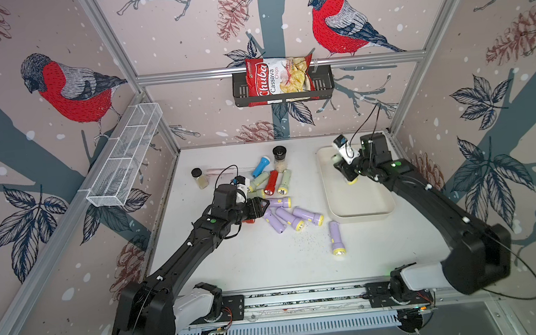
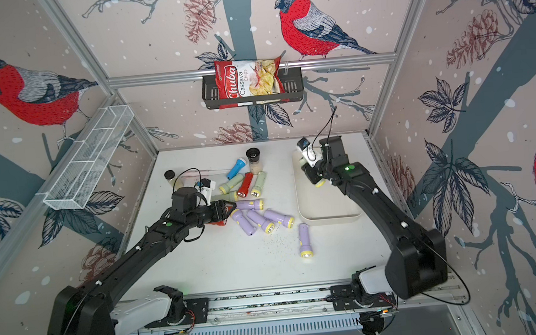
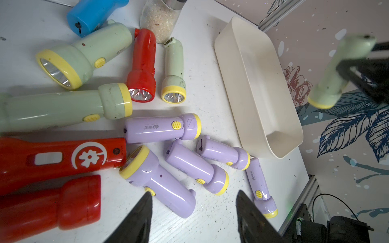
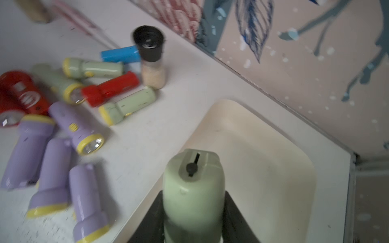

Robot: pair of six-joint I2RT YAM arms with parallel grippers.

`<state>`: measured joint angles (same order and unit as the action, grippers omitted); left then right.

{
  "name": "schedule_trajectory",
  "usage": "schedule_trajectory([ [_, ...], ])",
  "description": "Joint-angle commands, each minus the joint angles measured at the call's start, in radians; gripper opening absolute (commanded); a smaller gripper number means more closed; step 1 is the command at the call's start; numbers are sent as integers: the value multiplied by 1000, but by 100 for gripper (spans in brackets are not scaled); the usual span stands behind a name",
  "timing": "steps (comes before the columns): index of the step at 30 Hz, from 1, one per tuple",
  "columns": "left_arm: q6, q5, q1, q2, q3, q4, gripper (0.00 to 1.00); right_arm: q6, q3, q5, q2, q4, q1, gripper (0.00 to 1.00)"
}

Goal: Put the flashlights into the storage boxes
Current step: Place the flashlight at the storage box.

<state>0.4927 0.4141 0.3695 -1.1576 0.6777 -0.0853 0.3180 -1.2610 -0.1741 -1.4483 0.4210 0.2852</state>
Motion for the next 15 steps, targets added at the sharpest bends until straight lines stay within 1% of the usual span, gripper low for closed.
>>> schedule_trajectory([
  [1,-6,-1,0,-21,13,40,63,-260,-129,-70,-134,33,-71,37],
  [2,-11,-2,0,-30,19,40,63,-305,-184,-87,-196,69,-91,35],
  [4,-21,-1,0,-49,33,29,63,-350,-289,-139,-310,149,-111,31],
  [6,-28,-6,-1,-67,43,23,63,-393,-366,-172,-409,199,-109,30],
  [8,-35,-14,-1,-84,57,13,63,-430,-400,-189,-478,210,-102,30],
  [12,-45,-29,-1,-116,87,-9,63,-496,-411,-170,-567,192,-92,31],
  [15,-43,-31,-1,-130,104,-12,63,-501,-460,-147,-649,229,-92,31],
])
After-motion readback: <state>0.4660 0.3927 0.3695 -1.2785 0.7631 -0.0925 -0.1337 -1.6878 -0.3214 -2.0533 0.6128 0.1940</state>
